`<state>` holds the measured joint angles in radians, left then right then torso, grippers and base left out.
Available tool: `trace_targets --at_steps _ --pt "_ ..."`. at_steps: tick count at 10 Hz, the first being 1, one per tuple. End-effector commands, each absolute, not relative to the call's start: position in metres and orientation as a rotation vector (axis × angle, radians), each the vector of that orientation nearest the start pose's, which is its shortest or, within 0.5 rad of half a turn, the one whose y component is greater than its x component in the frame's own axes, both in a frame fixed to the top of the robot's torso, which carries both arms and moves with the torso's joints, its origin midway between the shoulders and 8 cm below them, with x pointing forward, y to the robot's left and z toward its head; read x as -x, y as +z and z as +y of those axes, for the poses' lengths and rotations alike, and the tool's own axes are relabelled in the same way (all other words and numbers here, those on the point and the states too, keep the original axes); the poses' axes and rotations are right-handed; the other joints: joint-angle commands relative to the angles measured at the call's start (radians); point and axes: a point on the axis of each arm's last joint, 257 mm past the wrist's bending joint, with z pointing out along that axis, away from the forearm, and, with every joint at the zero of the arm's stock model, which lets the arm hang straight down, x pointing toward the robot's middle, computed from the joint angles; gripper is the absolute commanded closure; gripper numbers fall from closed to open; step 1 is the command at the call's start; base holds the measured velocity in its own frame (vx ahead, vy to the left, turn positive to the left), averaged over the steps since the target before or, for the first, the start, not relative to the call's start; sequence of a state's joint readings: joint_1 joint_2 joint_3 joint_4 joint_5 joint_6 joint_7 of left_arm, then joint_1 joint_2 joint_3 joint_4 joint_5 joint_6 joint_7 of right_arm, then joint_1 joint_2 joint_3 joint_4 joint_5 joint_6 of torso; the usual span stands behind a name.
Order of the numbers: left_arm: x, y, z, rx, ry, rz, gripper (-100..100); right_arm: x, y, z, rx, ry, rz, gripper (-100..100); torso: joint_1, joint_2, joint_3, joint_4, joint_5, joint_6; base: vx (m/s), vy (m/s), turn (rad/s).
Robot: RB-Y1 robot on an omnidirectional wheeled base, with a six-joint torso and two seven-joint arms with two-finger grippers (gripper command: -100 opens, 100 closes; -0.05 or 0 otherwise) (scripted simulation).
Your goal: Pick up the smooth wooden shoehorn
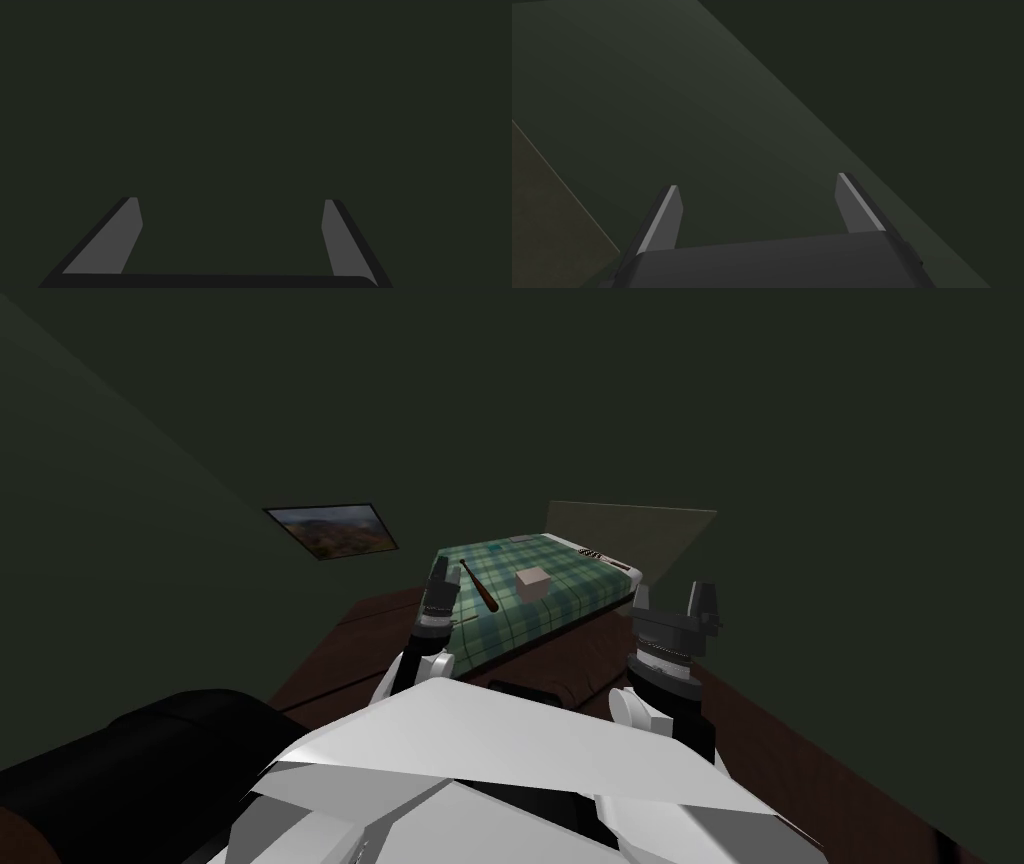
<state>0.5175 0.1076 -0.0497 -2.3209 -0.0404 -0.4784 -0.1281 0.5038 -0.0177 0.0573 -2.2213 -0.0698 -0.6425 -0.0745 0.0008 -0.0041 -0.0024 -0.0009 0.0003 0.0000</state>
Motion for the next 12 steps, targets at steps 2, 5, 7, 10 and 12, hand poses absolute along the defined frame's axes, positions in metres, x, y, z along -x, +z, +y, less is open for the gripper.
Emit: trace_targets --at_steps 2,5,7,10,12 --pt "-0.357 0.012 0.251 0.555 -1.196 0.814 -100 -0.332 0.023 -0.268 -0.661 1.485 0.504 0 0.000 0.001 0.000 0.000 0.000 0.000 0.039 0.007 0.025" --pt "-0.373 -0.009 0.257 0.618 -1.183 0.879 -100 -0.332 0.023 -0.268 -0.661 1.485 0.504 0 0.000 0.001 0.001 0.000 0.000 0.000 0.045 0.017 0.039" --pt "-0.383 -0.024 0.261 0.664 -1.171 0.919 -100 -0.332 0.023 -0.268 -0.661 1.485 0.504 0 0.001 0.001 0.000 0.000 0.000 0.000 0.050 0.016 0.031" --pt "-0.394 -0.043 0.267 0.727 -1.151 0.971 -100 -0.332 0.023 -0.268 -0.661 1.485 0.504 0 0.000 0.001 0.001 0.000 0.000 0.000 0.040 0.012 0.028" --pt "-0.403 -0.059 0.272 0.779 -1.137 1.009 -100 -0.332 0.023 -0.268 -0.661 1.485 0.504 0 0.000 0.001 0.001 0.000 0.000 0.000 0.041 0.010 0.035"
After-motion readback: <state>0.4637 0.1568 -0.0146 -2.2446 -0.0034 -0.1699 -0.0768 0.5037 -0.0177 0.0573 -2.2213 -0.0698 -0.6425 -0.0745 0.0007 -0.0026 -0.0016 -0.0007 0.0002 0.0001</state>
